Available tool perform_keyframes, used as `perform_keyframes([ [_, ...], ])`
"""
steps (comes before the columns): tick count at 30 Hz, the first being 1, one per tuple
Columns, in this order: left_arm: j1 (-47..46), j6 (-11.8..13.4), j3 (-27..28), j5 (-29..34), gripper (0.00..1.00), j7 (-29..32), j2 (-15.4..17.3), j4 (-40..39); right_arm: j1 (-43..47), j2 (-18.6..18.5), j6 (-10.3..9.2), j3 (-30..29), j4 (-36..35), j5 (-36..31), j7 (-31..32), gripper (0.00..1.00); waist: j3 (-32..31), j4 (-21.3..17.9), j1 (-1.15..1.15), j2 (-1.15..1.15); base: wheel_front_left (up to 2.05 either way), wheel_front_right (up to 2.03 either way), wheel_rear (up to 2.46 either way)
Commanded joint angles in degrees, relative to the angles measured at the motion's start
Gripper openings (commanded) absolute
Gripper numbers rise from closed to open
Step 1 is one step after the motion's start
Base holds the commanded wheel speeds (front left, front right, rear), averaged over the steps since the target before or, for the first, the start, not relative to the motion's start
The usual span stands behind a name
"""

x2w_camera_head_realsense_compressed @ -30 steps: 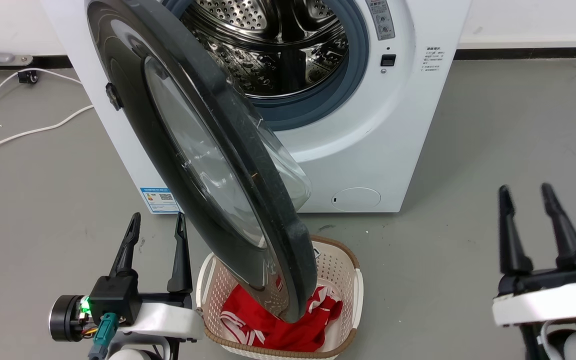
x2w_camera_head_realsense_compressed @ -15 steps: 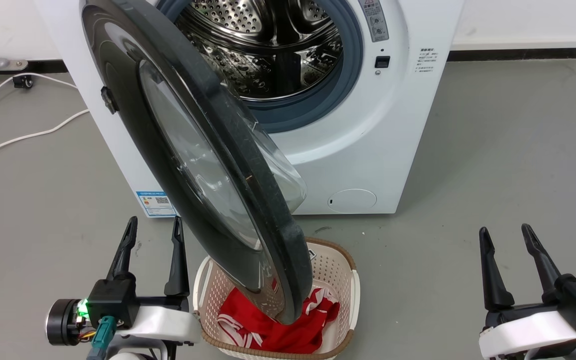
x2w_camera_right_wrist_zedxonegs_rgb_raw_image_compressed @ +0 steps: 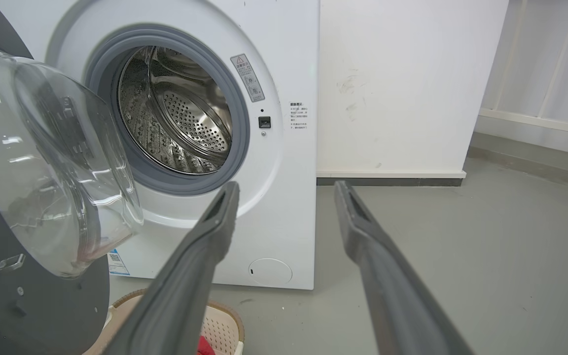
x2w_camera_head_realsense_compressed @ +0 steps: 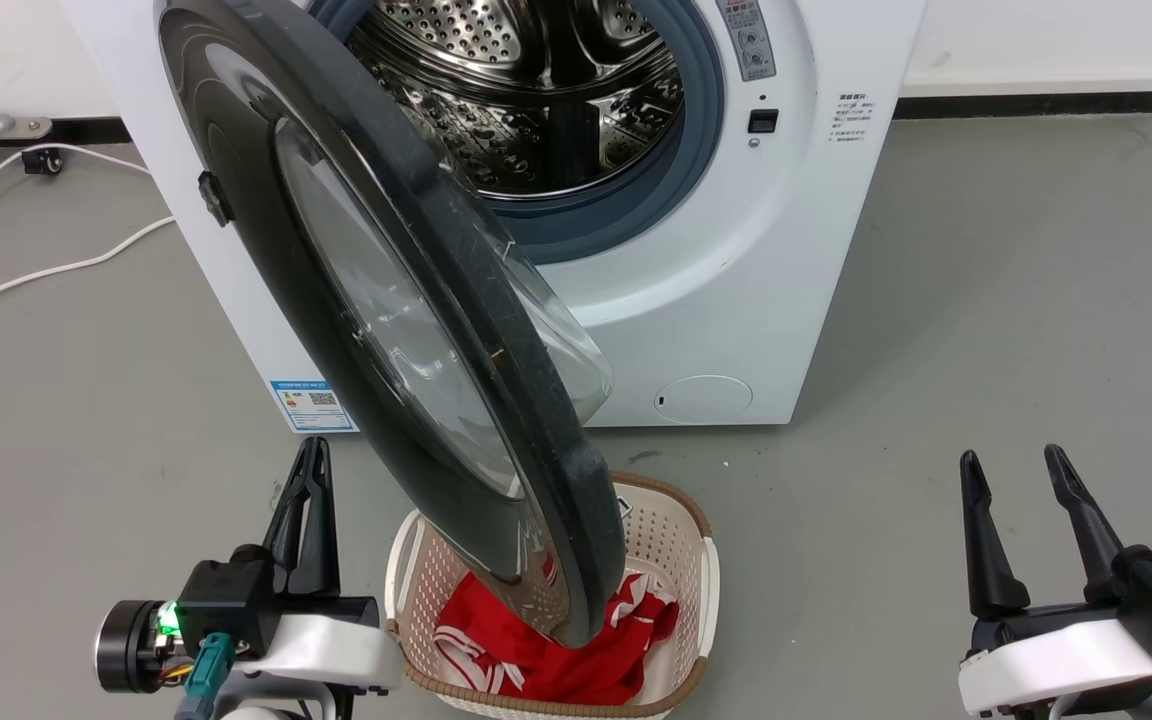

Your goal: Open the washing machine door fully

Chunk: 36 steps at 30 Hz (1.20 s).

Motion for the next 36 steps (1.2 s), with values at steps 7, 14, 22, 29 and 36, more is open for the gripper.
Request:
perform_keyframes([
  [7,-1.5,0.5,0.5,-0.3,0.0,-0.1,0.0,-3.0,-0.7,0.2,-0.04,0.2,-0.2,0.6,-0.3,1.0,0.3,0.0,0.0,0.0,0.0,0.0,0.0],
  [14,-4.6,0.8,0.0,1.4,0.0,-0.1,0.0,-13.4,-0.8,0.2,-0.04,0.3,0.0,0.8,-0.1,1.0,0.4,0.3,0.0,0.0,0.0,0.0,0.0],
  [22,-8.1,1.9,-1.9,4.8,0.0,-0.1,0.7,-27.1,-1.0,0.2,-0.04,0.5,0.1,1.0,0.1,1.0,0.5,0.4,0.0,0.0,0.0,0.0,0.0],
  [29,-11.1,0.1,-7.9,5.8,0.0,-0.1,0.8,-33.9,-1.3,0.2,-0.04,0.5,0.3,1.3,0.2,1.0,0.6,0.1,0.0,0.0,0.0,0.0,0.0],
  [36,-10.3,-2.8,-19.0,3.3,0.0,0.6,0.4,-31.0,-1.2,0.2,-0.04,0.9,0.7,1.4,0.3,1.0,0.7,-0.2,0.0,0.0,0.0,0.0,0.0],
])
